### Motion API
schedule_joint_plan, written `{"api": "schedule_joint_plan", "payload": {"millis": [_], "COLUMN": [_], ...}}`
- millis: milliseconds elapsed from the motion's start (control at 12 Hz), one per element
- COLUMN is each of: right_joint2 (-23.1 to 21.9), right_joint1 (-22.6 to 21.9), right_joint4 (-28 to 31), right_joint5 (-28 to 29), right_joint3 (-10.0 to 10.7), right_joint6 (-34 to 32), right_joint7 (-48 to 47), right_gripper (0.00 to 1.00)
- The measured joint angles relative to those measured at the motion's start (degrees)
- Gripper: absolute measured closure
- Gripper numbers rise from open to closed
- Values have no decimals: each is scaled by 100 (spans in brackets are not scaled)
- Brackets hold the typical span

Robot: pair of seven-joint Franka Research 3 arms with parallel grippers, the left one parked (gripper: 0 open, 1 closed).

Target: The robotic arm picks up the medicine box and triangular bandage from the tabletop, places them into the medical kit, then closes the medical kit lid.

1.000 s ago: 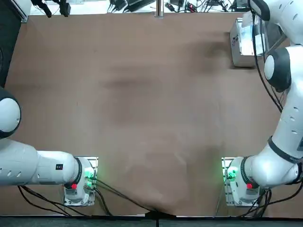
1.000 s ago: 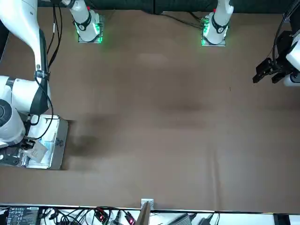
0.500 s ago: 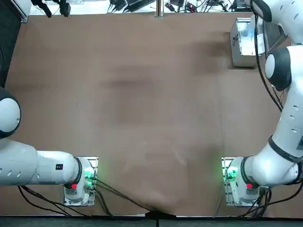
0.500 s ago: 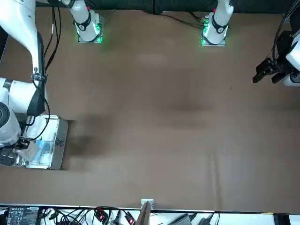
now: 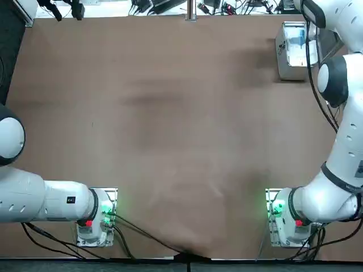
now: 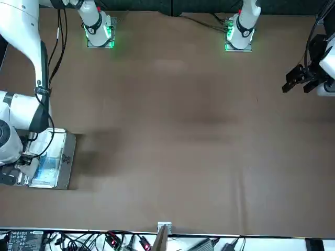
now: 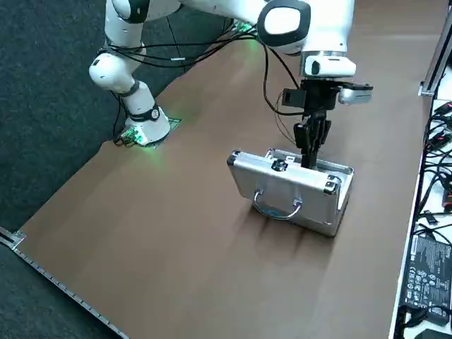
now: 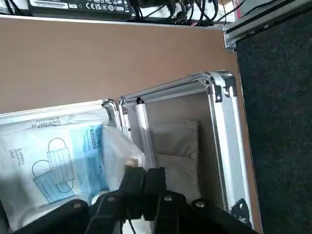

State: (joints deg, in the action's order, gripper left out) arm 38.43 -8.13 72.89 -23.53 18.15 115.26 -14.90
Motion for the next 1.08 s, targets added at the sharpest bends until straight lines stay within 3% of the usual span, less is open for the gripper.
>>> {"api": "schedule_joint_plan", "payload": {"millis": [667,1083], "right_joint2": [95,236], "right_joint1": [-5,-56], "right_joint4": [-16,-53], "right_joint5": [-1,48], "right_joint3": [-19,-147], "right_joint6": [39,185], "right_joint7": [-63,-588], "right_gripper": [99,99]}}
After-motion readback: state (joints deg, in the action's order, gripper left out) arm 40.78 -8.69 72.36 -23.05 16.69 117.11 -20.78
